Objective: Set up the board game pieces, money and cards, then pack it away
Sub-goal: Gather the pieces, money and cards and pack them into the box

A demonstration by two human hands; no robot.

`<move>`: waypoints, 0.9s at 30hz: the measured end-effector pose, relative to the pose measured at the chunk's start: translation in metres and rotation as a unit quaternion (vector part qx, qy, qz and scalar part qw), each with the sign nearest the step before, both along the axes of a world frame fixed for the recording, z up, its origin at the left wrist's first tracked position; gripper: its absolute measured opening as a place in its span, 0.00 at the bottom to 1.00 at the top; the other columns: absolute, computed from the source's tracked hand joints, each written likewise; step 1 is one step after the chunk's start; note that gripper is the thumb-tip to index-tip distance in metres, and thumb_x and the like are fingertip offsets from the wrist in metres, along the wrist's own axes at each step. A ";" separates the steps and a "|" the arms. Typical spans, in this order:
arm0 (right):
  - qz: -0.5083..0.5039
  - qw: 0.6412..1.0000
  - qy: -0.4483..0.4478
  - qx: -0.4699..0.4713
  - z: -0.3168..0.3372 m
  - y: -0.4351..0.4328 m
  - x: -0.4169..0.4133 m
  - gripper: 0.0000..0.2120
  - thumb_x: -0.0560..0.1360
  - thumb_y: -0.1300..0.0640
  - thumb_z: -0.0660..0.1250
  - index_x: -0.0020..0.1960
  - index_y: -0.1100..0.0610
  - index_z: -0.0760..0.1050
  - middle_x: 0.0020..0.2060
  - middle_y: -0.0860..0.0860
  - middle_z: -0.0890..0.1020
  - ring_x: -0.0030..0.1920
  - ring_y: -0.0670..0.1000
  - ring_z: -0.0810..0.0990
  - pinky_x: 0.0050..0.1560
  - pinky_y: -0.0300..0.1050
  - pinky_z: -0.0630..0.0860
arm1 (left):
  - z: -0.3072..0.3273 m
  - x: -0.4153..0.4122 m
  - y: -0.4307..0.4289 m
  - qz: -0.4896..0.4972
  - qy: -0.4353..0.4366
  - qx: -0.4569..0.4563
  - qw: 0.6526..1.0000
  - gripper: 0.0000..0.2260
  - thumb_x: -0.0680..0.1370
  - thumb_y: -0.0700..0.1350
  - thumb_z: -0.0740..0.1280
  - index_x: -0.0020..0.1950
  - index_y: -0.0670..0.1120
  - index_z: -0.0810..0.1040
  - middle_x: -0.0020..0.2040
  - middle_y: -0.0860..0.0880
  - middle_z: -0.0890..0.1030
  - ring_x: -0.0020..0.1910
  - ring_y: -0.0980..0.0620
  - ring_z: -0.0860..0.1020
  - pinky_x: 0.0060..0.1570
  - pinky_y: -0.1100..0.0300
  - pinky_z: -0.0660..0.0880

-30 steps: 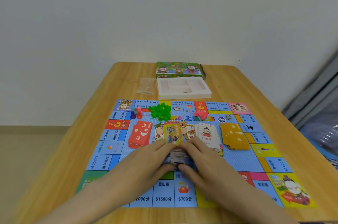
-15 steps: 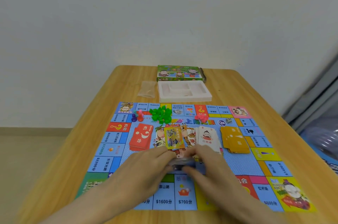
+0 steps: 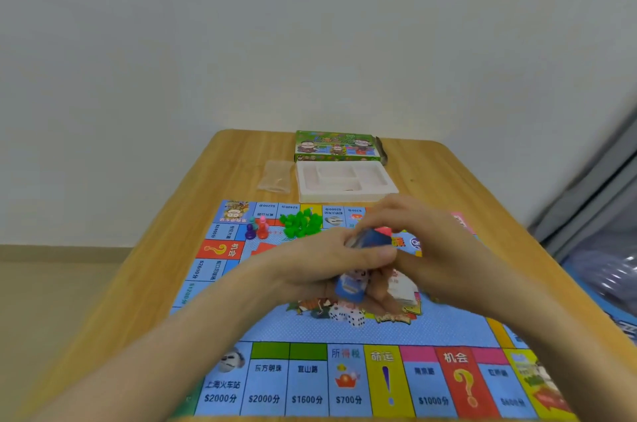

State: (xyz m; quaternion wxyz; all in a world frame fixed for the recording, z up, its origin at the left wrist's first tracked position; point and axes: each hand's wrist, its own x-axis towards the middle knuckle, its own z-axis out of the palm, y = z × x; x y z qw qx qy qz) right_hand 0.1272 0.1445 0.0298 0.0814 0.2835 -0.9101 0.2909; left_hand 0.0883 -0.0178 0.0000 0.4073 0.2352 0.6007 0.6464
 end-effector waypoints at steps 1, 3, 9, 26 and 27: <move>0.008 1.000 -0.014 -0.017 -0.001 0.000 0.000 0.18 0.71 0.55 0.64 0.59 0.41 0.70 0.55 0.37 0.74 0.57 0.37 0.72 0.56 0.31 0.68 | 0.000 -0.001 0.004 0.028 -0.007 0.011 1.000 0.12 0.72 0.50 0.72 0.36 0.43 0.76 0.30 0.47 0.79 0.33 0.50 0.82 0.38 0.57 0.81; 0.030 0.995 -0.080 -0.048 -0.002 -0.001 0.002 0.34 0.69 0.52 0.73 0.67 0.37 0.58 0.63 0.33 0.68 0.63 0.33 0.68 0.58 0.26 0.66 | -0.003 -0.003 0.009 0.064 -0.021 0.037 0.997 0.11 0.72 0.50 0.70 0.38 0.44 0.75 0.31 0.48 0.77 0.31 0.53 0.79 0.33 0.61 0.78; 0.009 0.994 -0.047 0.100 -0.009 -0.020 -0.017 0.52 0.65 0.53 0.77 0.66 0.30 0.38 0.63 0.36 0.68 0.50 0.31 0.70 0.51 0.28 0.70 | -0.030 -0.017 0.004 0.082 -0.047 0.122 0.988 0.22 0.55 0.61 0.80 0.39 0.49 0.80 0.37 0.47 0.77 0.36 0.52 0.77 0.36 0.61 0.76; -0.016 0.984 -0.145 0.099 -0.036 -0.087 -0.174 0.17 0.80 0.63 0.53 0.65 0.63 0.73 0.67 0.57 0.72 0.68 0.54 0.68 0.62 0.38 0.59 | -0.036 -0.043 -0.016 0.474 -0.193 0.249 0.822 0.18 0.80 0.39 0.60 0.32 0.47 0.60 0.24 0.52 0.57 0.22 0.57 0.56 0.23 0.64 0.55; -0.007 0.980 -0.132 0.148 -0.042 -0.091 -0.182 0.16 0.79 0.65 0.54 0.63 0.65 0.74 0.65 0.59 0.73 0.65 0.56 0.69 0.63 0.41 0.61 | -0.035 -0.043 -0.016 0.483 -0.190 0.248 0.818 0.18 0.80 0.39 0.60 0.32 0.47 0.60 0.24 0.52 0.57 0.22 0.57 0.56 0.23 0.64 0.55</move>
